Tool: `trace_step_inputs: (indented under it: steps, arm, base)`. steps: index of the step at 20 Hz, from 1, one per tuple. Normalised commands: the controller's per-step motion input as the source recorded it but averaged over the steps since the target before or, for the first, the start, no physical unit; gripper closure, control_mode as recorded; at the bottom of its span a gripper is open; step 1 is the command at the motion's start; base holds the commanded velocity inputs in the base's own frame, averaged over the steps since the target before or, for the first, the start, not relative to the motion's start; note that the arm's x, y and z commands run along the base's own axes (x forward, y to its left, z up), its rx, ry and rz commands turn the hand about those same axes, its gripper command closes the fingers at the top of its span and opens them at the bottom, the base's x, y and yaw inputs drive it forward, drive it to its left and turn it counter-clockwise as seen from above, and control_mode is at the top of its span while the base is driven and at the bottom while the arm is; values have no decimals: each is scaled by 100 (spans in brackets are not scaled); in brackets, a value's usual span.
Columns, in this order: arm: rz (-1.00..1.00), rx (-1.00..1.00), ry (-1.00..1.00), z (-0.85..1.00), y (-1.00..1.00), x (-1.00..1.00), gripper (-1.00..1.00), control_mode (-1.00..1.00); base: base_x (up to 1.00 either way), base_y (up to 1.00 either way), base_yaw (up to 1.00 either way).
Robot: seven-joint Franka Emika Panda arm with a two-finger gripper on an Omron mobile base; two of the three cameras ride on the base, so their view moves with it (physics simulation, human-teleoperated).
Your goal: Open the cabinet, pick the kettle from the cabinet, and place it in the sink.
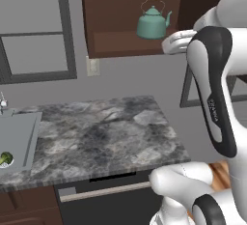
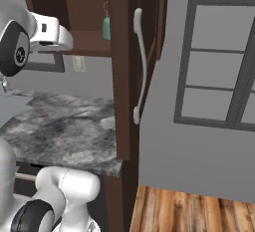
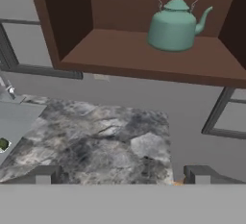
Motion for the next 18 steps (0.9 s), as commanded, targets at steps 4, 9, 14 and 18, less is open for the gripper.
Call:
trace_step_inputs:
  steps: [4,9,14,18]
  arm:
    - [0,0,-11,2,-2,39,-100,-100]
    - [0,0,0,15,-1,40,-100,-100]
    - [0,0,0,19,0,39,-100,-100]
    - [0,0,0,18,0,39,-100,-100]
  base:
    - [0,0,0]
    - [0,0,0]
    - [0,0,0]
    - [0,0,0]
